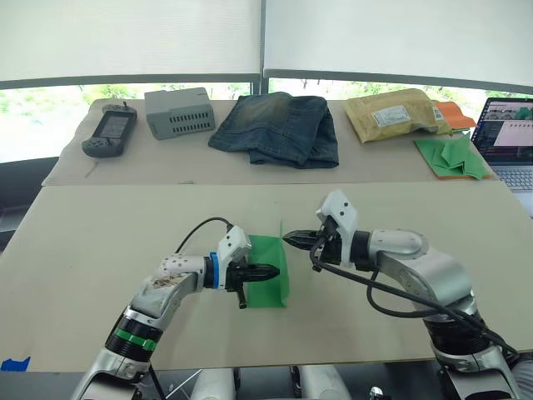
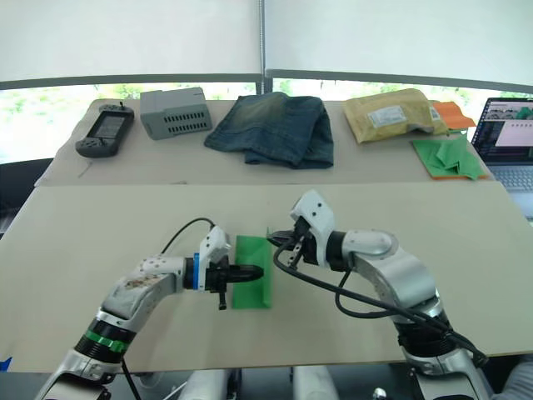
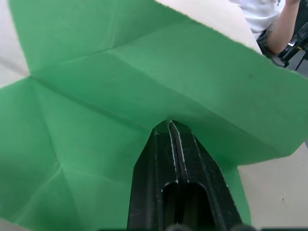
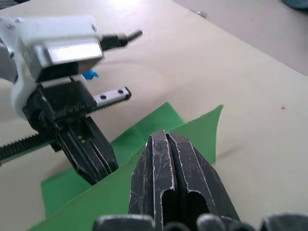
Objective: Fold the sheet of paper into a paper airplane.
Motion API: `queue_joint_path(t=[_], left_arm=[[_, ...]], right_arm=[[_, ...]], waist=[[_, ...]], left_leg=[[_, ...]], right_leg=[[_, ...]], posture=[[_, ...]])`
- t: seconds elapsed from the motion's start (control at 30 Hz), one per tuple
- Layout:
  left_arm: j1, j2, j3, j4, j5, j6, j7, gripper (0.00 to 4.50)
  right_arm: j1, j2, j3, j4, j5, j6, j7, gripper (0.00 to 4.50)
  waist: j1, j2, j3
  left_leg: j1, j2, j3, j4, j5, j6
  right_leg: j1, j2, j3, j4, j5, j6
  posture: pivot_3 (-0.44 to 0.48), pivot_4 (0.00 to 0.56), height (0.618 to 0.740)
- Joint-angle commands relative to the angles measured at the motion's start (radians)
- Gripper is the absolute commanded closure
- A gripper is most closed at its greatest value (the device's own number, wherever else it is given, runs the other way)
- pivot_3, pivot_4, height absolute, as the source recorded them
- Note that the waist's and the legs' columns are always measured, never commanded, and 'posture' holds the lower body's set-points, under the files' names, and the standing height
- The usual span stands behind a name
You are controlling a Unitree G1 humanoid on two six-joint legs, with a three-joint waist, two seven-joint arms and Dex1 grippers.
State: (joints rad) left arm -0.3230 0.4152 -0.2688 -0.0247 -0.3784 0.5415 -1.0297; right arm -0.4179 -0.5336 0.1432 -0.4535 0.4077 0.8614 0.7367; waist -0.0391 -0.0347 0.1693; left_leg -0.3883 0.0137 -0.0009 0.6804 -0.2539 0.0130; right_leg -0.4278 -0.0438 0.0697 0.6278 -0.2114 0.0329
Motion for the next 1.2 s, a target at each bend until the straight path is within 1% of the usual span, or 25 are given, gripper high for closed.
queue_joint_path(t=[0.03,0.17,0.27,0.33,0.4,0.5,0.6,0.8,1.0,1.2], left_arm=[[-0.042,-0.026,-0.035,0.029,0.030,-0.016,0.003,4.50],[-0.073,-0.050,-0.062,0.075,0.054,-0.012,-0.007,4.50],[-0.091,-0.063,-0.080,0.103,0.069,-0.024,-0.023,4.50],[-0.104,-0.075,-0.081,0.120,0.073,-0.028,-0.024,4.50],[-0.114,-0.080,-0.082,0.132,0.077,-0.034,-0.030,4.50],[-0.123,-0.085,-0.081,0.140,0.078,-0.035,-0.034,4.50],[-0.125,-0.083,-0.078,0.140,0.079,-0.034,-0.037,4.50],[-0.117,-0.077,-0.073,0.128,0.076,-0.029,-0.037,4.50],[-0.106,-0.074,-0.071,0.117,0.075,-0.028,-0.030,4.50],[-0.099,-0.060,-0.046,0.105,0.072,-0.033,-0.014,4.50]], right_arm=[[-0.026,-0.036,-0.060,-0.078,0.012,0.016,-0.029,4.41],[-0.053,-0.045,-0.087,-0.137,0.034,0.026,-0.058,4.41],[-0.067,-0.050,-0.088,-0.210,0.103,0.083,-0.046,4.41],[-0.057,-0.077,-0.044,-0.235,0.108,0.123,-0.043,4.41],[-0.045,-0.099,0.018,-0.225,0.067,0.140,-0.070,4.41],[-0.024,-0.161,0.148,-0.194,-0.033,0.113,-0.087,4.41],[-0.030,-0.200,0.233,-0.182,-0.101,0.087,-0.085,4.41],[-0.067,-0.286,0.333,-0.180,-0.214,0.082,-0.063,4.41],[-0.045,-0.317,0.327,-0.119,-0.264,0.051,-0.050,4.41],[0.032,-0.275,0.318,-0.039,-0.262,-0.025,-0.043,4.41]], waist=[[0.003,0.000,0.000],[0.003,0.000,0.000],[0.004,0.000,0.000],[0.009,0.000,0.000],[0.013,0.000,0.000],[0.018,0.000,0.000],[0.020,0.000,0.000],[0.022,0.000,0.000],[0.023,0.000,0.000],[0.021,0.000,0.000]], left_leg=[[0.000,0.000,0.000,0.000,0.000,0.000],[0.000,-0.001,0.000,0.001,0.000,0.000],[0.001,0.000,0.000,0.000,0.000,0.000],[0.000,0.000,-0.001,0.000,0.000,0.000],[0.001,0.000,-0.001,0.001,0.000,0.000],[0.001,-0.001,0.000,0.001,0.000,0.000],[0.001,-0.001,0.000,0.001,0.000,0.000],[0.001,-0.001,0.000,0.001,0.000,0.000],[0.001,-0.001,0.000,0.001,0.000,0.000],[0.001,0.000,0.000,0.001,0.000,0.000]], right_leg=[[0.000,0.000,0.000,0.000,0.000,0.000],[0.001,0.000,0.000,0.000,0.000,0.001],[0.001,0.000,0.000,0.000,0.000,0.001],[0.001,0.000,0.000,0.000,0.000,0.001],[0.002,0.000,0.000,-0.001,0.000,0.001],[0.002,-0.001,0.000,-0.001,0.000,0.001],[0.002,-0.001,0.000,-0.002,0.000,0.001],[0.002,0.000,0.000,-0.001,0.000,0.001],[0.002,0.000,0.000,-0.002,0.000,0.001],[0.002,0.000,0.000,-0.002,0.000,0.001]], posture=[[0.000,0.150,0.728],[0.000,0.150,0.728],[0.000,0.150,0.728],[0.000,0.150,0.728],[0.000,0.150,0.728],[0.000,0.150,0.728],[0.000,0.150,0.728],[0.000,0.150,0.728],[0.000,0.150,0.728],[0.000,0.150,0.728]])
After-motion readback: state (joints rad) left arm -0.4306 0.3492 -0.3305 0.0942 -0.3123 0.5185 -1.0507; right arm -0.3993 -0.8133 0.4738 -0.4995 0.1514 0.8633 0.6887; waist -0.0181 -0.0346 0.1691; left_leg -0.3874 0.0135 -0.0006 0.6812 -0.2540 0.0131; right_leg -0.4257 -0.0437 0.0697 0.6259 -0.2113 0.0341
